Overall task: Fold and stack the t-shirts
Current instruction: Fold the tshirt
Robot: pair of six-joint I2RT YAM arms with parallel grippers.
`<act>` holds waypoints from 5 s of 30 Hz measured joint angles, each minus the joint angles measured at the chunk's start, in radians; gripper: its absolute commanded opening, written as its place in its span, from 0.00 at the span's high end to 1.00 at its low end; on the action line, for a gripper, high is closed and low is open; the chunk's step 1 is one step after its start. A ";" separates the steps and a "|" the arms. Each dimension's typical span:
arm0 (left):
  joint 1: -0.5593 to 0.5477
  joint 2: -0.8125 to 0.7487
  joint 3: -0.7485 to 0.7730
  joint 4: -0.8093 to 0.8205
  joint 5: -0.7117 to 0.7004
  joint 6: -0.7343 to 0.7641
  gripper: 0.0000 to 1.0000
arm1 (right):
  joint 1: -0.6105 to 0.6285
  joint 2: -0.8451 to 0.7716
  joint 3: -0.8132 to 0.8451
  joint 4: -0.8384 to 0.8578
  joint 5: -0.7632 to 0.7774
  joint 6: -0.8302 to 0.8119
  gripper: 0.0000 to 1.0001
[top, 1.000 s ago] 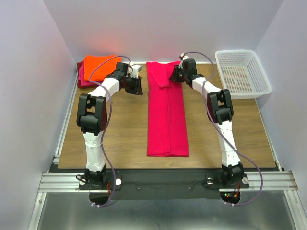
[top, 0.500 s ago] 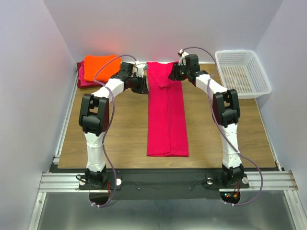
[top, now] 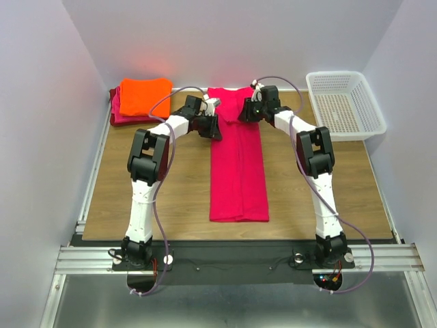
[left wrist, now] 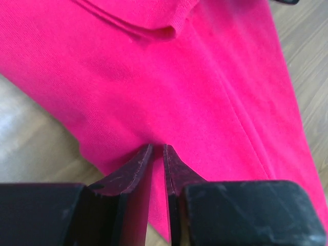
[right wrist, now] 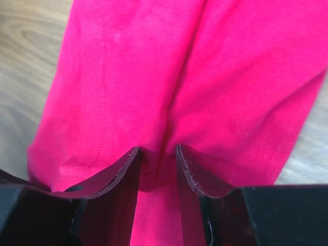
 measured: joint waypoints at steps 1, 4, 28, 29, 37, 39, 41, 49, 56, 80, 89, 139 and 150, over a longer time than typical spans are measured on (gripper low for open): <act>0.002 0.006 0.011 0.002 0.000 0.001 0.74 | 0.000 0.004 0.007 0.000 0.002 0.000 0.60; 0.003 0.024 0.038 0.008 -0.005 0.000 0.74 | 0.002 0.029 0.049 0.000 0.021 -0.001 0.60; 0.023 -0.658 -0.146 -0.022 -0.089 0.322 0.02 | 0.002 -0.629 -0.261 -0.046 -0.108 -0.297 0.00; 0.024 -0.730 -0.170 0.000 -0.093 0.341 0.02 | 0.002 -0.666 -0.269 -0.050 -0.114 -0.314 0.00; 0.027 -0.984 -0.365 -0.080 0.032 0.601 0.12 | 0.031 -1.096 -0.568 -0.275 -0.263 -0.647 0.04; 0.026 -1.014 -0.479 -0.151 0.087 0.685 0.13 | 0.061 -1.172 -0.713 -0.349 -0.263 -0.724 0.09; 0.010 -1.055 -0.620 -0.175 0.110 0.764 0.16 | 0.099 -1.243 -0.875 -0.409 -0.257 -0.786 0.14; -0.318 -1.317 -1.104 -0.175 0.070 0.991 0.29 | 0.254 -1.536 -1.315 -0.507 -0.220 -1.006 0.35; -0.519 -1.291 -1.232 0.021 -0.051 0.998 0.35 | 0.330 -1.604 -1.533 -0.409 -0.161 -1.112 0.41; -0.531 -0.911 -1.168 0.197 -0.133 1.005 0.76 | 0.369 -1.389 -1.622 -0.107 -0.123 -1.308 0.85; -0.528 -0.917 -1.114 0.109 -0.162 1.009 1.00 | 0.369 -1.388 -1.591 -0.120 -0.059 -1.261 0.99; -0.061 -0.322 -0.114 -0.457 0.168 1.291 1.00 | 0.076 -0.753 -0.763 -0.330 -0.160 -1.386 0.99; -0.005 -0.082 0.148 -0.431 0.140 1.230 0.45 | 0.030 -0.509 -0.548 -0.303 -0.143 -1.404 0.28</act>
